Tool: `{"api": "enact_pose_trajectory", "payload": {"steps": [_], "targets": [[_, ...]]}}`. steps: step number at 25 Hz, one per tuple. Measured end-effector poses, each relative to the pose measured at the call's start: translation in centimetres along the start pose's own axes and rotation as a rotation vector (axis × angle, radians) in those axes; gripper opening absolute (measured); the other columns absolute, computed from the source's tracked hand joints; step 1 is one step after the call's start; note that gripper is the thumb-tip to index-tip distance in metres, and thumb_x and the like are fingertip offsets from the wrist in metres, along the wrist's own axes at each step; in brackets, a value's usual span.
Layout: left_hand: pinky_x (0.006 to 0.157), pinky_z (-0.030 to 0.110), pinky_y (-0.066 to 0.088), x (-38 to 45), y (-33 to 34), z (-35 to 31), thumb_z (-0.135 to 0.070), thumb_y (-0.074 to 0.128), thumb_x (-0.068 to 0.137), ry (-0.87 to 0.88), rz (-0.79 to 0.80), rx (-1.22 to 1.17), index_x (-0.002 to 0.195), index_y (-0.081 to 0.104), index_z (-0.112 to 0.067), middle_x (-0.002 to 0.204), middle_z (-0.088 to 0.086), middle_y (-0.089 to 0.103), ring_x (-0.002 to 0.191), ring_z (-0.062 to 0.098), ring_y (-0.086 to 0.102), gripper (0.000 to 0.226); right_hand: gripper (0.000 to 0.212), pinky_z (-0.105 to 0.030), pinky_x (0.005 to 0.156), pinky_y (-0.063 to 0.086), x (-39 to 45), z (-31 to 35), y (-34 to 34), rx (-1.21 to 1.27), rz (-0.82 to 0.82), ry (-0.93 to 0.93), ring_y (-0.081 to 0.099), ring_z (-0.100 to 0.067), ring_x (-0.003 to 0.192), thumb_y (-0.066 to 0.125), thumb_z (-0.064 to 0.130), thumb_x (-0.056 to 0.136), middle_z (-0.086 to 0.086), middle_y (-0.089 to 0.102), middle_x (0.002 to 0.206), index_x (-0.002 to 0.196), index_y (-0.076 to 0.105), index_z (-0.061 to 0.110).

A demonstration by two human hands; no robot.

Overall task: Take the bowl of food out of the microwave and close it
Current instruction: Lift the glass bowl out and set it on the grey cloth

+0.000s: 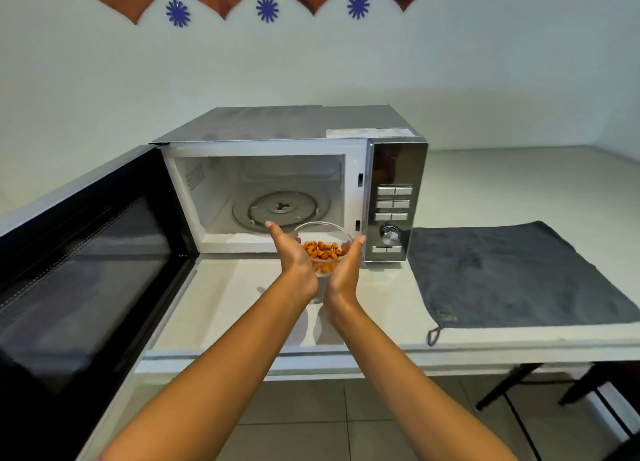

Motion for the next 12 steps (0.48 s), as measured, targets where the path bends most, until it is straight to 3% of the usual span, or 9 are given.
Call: {"api": "enact_pose_trajectory", "payload": {"steps": [2, 6, 10, 12], "targets": [[0.056, 0.035, 0.043, -1.6, 0.4, 1.6, -0.077, 0.024, 0.090, -0.019, 0.018, 0.000, 0.142, 0.047, -0.022, 0.103, 0.003, 0.057, 0.074, 0.023, 0.053, 0.079, 0.072, -0.050, 0.113, 0.044, -1.4, 0.2, -2.0, 0.053, -0.030, -0.003, 0.058, -0.029, 0.129, 0.022, 0.074, 0.096, -0.007, 0.058, 0.142, 0.147, 0.045, 0.029], [0.076, 0.045, 0.049, -3.9, 2.5, 4.9, -0.074, 0.027, 0.091, -0.072, 0.094, 0.012, 0.138, 0.051, -0.022, 0.129, 0.012, 0.055, 0.095, 0.032, 0.059, 0.074, 0.065, -0.037, 0.092, 0.055, -2.8, 2.0, -6.3, 0.115, -0.110, -0.066, 0.065, -0.020, 0.112, 0.027, 0.068, 0.099, -0.005, 0.061, 0.135, 0.145, 0.045, 0.026], [0.062, 0.040, 0.050, -5.7, 5.3, 7.9, -0.072, 0.030, 0.092, -0.125, 0.147, -0.001, 0.118, 0.059, -0.020, 0.101, 0.013, 0.063, 0.084, 0.032, 0.062, 0.065, 0.065, -0.041, 0.095, 0.056, -2.6, 4.7, -10.0, 0.137, -0.179, -0.118, 0.065, -0.023, 0.114, 0.025, 0.066, 0.101, -0.007, 0.060, 0.133, 0.145, 0.045, 0.022], [0.063, 0.040, 0.053, -6.3, 7.4, 9.5, -0.074, 0.031, 0.090, -0.174, 0.224, -0.009, 0.109, 0.063, -0.015, 0.094, 0.016, 0.067, 0.082, 0.034, 0.066, 0.070, 0.064, -0.031, 0.079, 0.056, -2.2, 6.3, -12.2, 0.117, -0.248, -0.167, 0.064, -0.013, 0.103, 0.024, 0.064, 0.102, -0.002, 0.059, 0.127, 0.143, 0.046, 0.021]]}}
Point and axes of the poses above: each hand's wrist, its own x-axis towards the middle knuckle, its own y-axis out of the palm, z = x × y, the point moved 7 cm from there along x, towards the middle knuckle
